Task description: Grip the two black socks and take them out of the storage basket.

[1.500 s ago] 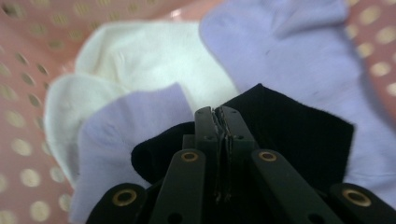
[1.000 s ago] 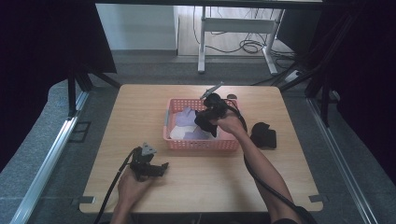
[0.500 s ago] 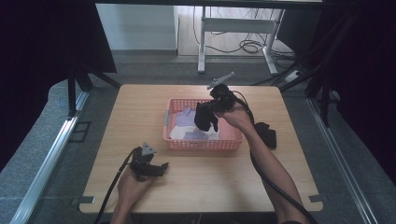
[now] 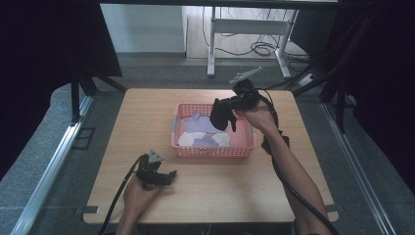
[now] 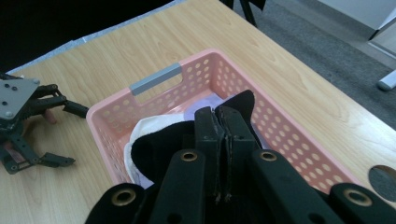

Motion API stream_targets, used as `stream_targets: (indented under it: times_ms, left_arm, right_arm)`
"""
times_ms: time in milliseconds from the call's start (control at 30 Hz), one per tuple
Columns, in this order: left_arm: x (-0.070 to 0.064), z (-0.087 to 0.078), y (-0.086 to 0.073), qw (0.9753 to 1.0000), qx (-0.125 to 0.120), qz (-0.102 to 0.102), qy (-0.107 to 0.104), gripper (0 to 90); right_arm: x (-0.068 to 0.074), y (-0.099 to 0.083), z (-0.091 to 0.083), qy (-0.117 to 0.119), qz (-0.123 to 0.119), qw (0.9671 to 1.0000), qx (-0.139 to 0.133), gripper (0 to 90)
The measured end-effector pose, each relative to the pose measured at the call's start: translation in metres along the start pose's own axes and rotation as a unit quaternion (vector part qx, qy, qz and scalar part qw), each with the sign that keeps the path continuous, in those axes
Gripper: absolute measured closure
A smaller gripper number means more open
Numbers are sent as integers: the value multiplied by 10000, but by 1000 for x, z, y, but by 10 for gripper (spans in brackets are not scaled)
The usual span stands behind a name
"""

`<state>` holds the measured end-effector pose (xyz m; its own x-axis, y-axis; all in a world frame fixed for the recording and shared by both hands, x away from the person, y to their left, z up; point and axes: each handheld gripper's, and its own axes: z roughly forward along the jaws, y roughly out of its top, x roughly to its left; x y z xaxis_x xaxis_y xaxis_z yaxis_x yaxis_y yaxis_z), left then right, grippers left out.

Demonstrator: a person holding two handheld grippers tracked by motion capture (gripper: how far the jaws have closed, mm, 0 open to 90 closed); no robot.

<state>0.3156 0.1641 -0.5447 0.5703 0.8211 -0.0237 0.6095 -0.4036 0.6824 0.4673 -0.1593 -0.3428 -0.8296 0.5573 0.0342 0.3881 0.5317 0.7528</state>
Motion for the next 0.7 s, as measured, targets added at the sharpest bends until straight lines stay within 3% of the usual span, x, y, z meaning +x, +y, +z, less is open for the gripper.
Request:
stream_targets:
  times_ms: [300, 700]
  left_arm:
    - [0, 0, 0, 10000, 0, 0, 1, 106]
    - [0, 0, 0, 10000, 4, -1, 0, 106]
  right_arm:
    - [-15, -5, -26, -121, 192, 9994, -253, 876]
    - [-37, -16, -67, -528, 473, 9966, -412, 876]
